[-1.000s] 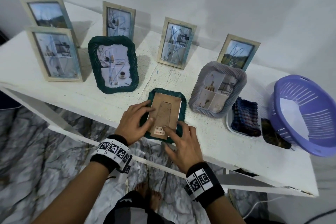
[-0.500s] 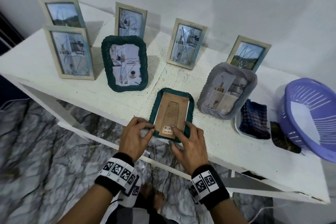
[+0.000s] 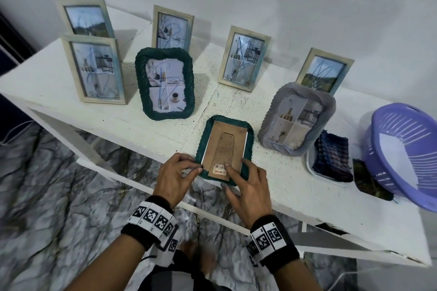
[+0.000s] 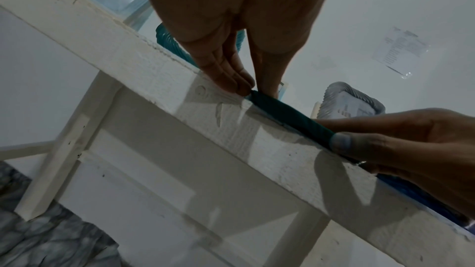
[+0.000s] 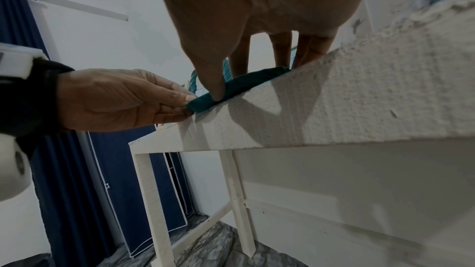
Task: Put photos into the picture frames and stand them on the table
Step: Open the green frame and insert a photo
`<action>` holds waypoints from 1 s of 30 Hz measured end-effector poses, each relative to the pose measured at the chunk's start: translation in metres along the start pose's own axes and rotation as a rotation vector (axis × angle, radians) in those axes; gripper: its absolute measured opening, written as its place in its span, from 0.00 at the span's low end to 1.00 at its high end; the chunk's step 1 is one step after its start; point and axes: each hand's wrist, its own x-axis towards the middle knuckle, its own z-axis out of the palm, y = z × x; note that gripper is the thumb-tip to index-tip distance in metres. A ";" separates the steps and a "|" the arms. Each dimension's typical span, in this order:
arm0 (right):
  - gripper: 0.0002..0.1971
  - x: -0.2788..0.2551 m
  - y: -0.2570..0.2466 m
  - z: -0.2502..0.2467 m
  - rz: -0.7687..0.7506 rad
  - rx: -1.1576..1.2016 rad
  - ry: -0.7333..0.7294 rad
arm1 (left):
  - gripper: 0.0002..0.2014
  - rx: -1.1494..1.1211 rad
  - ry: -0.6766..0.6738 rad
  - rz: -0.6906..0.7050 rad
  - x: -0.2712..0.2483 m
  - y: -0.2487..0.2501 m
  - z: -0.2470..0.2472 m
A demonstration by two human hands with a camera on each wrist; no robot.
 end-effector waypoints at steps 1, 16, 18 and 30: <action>0.23 0.000 0.000 0.000 -0.004 0.002 0.000 | 0.05 -0.006 -0.002 0.000 0.000 0.000 0.000; 0.23 -0.011 0.001 -0.013 -0.121 -0.073 -0.036 | 0.30 0.380 -0.238 0.230 0.034 0.014 -0.005; 0.23 -0.013 -0.001 -0.021 -0.153 -0.089 -0.038 | 0.33 0.414 -0.320 0.246 0.046 0.014 -0.001; 0.31 0.063 0.028 -0.021 0.003 0.053 0.039 | 0.30 0.505 -0.299 0.327 0.059 -0.010 0.021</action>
